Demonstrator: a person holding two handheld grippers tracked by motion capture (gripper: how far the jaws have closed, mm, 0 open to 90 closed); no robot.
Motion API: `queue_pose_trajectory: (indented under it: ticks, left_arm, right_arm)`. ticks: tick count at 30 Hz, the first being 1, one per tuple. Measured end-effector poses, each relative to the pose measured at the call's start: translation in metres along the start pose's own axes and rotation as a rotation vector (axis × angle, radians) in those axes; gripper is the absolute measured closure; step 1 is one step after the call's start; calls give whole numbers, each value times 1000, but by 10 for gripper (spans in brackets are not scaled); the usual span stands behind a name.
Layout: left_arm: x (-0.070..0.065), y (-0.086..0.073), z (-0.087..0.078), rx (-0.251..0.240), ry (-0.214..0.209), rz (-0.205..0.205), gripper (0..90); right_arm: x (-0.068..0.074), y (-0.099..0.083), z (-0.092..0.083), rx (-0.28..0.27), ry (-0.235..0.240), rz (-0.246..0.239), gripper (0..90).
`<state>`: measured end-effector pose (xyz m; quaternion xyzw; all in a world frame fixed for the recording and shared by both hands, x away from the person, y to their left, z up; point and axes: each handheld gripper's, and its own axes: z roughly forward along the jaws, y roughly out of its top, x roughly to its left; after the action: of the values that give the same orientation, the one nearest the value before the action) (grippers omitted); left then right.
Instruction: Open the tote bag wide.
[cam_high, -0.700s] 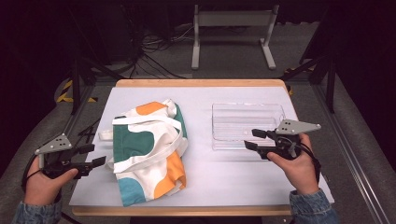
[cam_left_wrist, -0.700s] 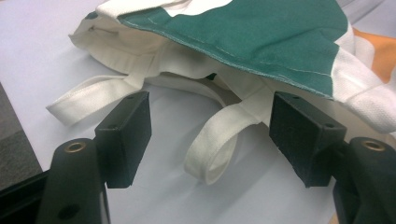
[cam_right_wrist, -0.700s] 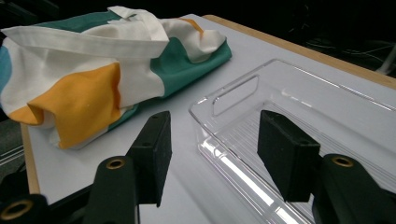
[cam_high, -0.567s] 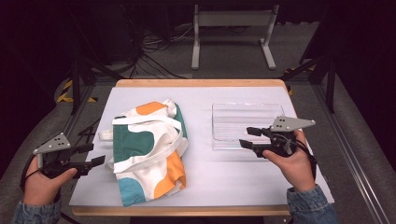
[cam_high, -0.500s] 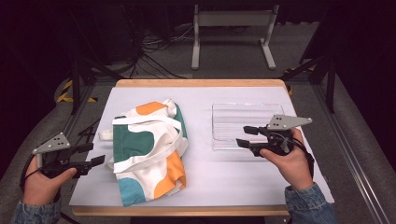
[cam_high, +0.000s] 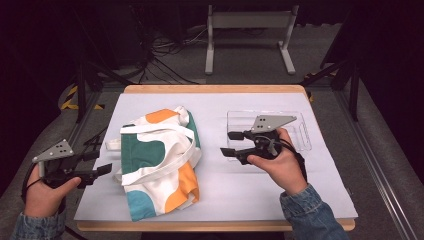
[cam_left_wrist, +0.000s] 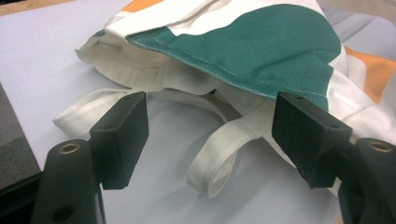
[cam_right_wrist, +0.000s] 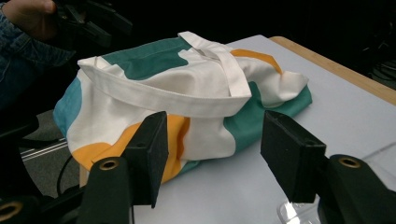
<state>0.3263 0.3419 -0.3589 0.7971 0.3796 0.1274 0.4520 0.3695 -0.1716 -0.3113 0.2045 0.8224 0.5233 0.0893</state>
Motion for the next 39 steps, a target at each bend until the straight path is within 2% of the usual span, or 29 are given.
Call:
queue_pose_trajectory:
  ticks: [3, 8, 17, 23, 26, 31, 39]
  left_arm:
    - [1, 1, 0, -4, 0, 2, 282]
    - [3, 1, 1, 5, -11, 0, 284]
    - [5, 0, 1, 12, -15, 1, 283]
    - [8, -3, -2, -7, -13, -1, 290]
    - [9, -3, -3, 9, -17, -17, 304]
    - [9, -3, -1, 37, -29, -21, 343]
    - [10, -3, -1, 38, -31, -22, 340]
  right_arm:
    - [0, 2, 7, 0, 8, 1, 413]
    - [1, 8, 26, -29, 67, 5, 378]
    - [12, 19, 56, 10, 114, -33, 339]
    - [17, 24, 69, 21, 128, -48, 307]
    - [20, 25, 74, 28, 139, -60, 289]
    - [23, 26, 84, 35, 163, -76, 285]
    - [29, 25, 101, 61, 206, -100, 256]
